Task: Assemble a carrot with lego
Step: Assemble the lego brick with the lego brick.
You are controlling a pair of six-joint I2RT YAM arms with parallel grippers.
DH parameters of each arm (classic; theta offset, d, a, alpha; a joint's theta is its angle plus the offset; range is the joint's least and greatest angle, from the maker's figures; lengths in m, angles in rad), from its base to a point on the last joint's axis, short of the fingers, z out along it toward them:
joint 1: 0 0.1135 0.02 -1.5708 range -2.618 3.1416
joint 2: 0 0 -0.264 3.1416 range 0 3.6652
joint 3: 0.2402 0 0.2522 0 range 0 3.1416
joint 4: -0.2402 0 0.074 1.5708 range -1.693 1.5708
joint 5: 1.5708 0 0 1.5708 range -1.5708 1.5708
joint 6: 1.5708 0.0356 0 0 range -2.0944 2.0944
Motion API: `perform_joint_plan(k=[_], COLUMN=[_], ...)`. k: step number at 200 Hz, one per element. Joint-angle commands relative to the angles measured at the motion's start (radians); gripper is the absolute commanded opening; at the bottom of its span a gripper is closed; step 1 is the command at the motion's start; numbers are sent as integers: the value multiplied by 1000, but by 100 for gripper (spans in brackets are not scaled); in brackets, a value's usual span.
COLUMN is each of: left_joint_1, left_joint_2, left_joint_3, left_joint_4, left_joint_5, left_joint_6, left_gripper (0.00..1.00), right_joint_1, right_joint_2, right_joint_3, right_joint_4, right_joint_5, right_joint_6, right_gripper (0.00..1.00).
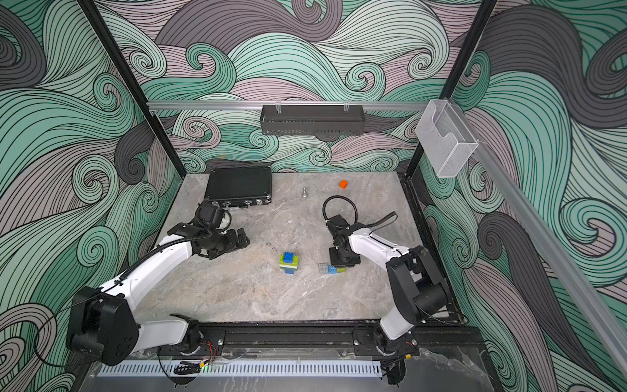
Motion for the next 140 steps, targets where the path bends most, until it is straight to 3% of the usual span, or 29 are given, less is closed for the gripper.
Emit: perform_joint_plan(k=[1, 20, 66, 117, 140], left_joint_1=[9, 9, 9, 10, 9], left_joint_2=[-16, -14, -20, -26, -29], left_joint_3=[17, 17, 15, 15, 12], left_joint_4=[-6, -6, -8, -11, -10], left_joint_5=[-8, -5, -9, -11, -13], left_joint_6=[6, 8, 6, 9, 7], left_gripper=[99, 99, 99, 99, 99], right_joint_1=[11, 11, 11, 5, -4], right_joint_2=[71, 74, 6, 15, -7], right_joint_3=[-68, -61, -20, 23, 26], right_joint_4=[-32, -39, -82, -106, -117], right_joint_5=[35, 35, -1, -48, -67], right_joint_6=[25, 22, 39, 67, 83], right_gripper=[7, 7, 22, 47, 53])
